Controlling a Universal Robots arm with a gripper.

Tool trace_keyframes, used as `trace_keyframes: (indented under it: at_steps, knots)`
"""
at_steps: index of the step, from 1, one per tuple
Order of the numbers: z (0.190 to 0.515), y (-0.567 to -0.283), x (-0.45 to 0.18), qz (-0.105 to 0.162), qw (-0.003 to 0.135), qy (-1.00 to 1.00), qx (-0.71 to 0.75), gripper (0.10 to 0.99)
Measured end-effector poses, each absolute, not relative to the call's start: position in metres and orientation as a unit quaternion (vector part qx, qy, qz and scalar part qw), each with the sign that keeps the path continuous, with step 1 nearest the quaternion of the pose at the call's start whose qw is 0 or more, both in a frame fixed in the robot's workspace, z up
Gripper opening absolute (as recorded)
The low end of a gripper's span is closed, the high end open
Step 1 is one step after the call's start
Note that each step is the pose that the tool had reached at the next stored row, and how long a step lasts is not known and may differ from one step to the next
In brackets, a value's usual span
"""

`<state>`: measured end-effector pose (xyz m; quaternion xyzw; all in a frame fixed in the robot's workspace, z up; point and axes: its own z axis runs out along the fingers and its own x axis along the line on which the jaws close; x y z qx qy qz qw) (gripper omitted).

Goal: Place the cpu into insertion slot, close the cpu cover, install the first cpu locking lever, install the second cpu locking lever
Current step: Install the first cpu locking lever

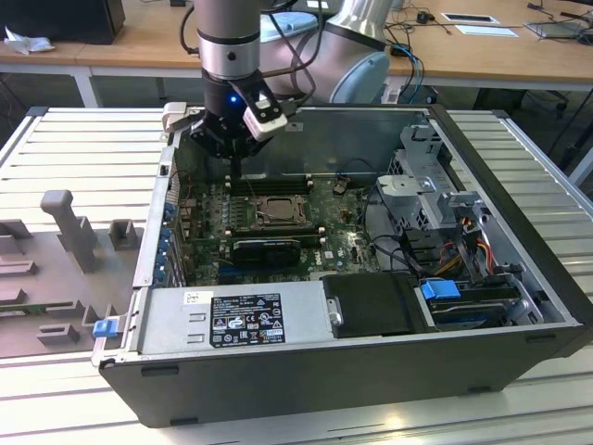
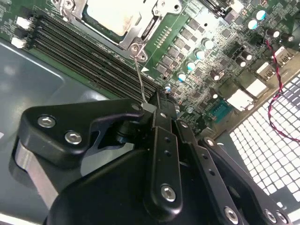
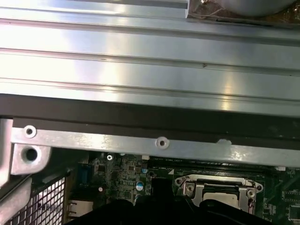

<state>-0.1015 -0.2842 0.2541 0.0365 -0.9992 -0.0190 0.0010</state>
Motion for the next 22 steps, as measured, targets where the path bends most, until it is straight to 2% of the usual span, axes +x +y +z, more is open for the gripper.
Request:
trace_keyframes:
  at_steps: [13,18,22]
  knots:
    - [0.25,-0.284,-0.055,-0.019,0.001,-0.999,0.036,0.106]
    - [0.248,-0.284,-0.053,-0.042,0.0,-0.999,0.031,0.106]
    - [0.242,-0.285,-0.052,-0.042,0.0,-0.999,0.025,0.106]
